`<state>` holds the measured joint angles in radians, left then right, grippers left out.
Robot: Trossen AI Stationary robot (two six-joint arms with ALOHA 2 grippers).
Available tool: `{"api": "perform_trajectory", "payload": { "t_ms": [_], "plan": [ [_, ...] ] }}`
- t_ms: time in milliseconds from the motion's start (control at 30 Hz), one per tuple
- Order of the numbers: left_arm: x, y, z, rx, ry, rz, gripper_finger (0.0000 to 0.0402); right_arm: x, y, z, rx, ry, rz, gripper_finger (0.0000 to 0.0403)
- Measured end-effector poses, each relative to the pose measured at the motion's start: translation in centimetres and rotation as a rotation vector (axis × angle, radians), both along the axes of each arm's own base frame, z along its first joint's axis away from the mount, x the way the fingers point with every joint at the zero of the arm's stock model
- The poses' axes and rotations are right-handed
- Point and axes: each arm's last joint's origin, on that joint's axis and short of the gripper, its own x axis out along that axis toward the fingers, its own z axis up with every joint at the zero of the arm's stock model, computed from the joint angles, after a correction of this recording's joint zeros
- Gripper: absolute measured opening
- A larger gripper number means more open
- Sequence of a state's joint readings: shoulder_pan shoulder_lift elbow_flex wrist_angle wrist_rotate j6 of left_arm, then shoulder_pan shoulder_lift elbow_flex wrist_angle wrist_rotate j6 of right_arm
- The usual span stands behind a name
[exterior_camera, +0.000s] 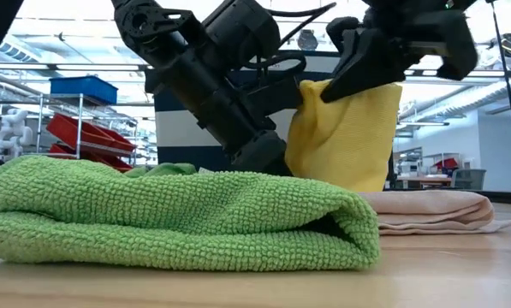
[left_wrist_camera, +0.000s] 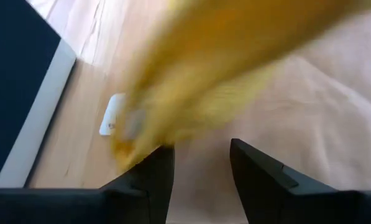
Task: Fold towel
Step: Adjust the stacked towels
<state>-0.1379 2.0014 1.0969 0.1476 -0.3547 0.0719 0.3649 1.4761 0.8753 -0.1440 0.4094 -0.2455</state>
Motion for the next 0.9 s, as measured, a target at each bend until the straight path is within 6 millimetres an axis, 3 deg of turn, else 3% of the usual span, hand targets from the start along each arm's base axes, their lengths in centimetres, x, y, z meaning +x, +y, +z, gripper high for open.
{"api": "perform_trajectory", "payload": {
  "t_ms": [300, 567, 733, 900],
  "plan": [
    [-0.3, 0.0, -0.3, 0.008, 0.039, 0.004, 0.0163, 0.3, 1.0, -2.2, 0.222, 0.159, 0.147, 0.0008],
    [-0.6, 0.1, -0.5, 0.01, 0.078, 0.009, 0.0163, 0.8, 2.3, -5.9, 0.324, 0.302, 0.179, 0.0116],
    [-0.7, 0.1, -0.5, 0.01, 0.095, 0.012, 0.0163, 1.2, 3.1, -6.0, 0.429, 0.282, 0.205, 0.0183],
    [-1.0, 0.1, 0.3, 0.01, 0.096, 0.011, 0.0163, 1.2, 3.5, -5.4, 0.476, 0.254, 0.207, 0.0211]
  ]
}}
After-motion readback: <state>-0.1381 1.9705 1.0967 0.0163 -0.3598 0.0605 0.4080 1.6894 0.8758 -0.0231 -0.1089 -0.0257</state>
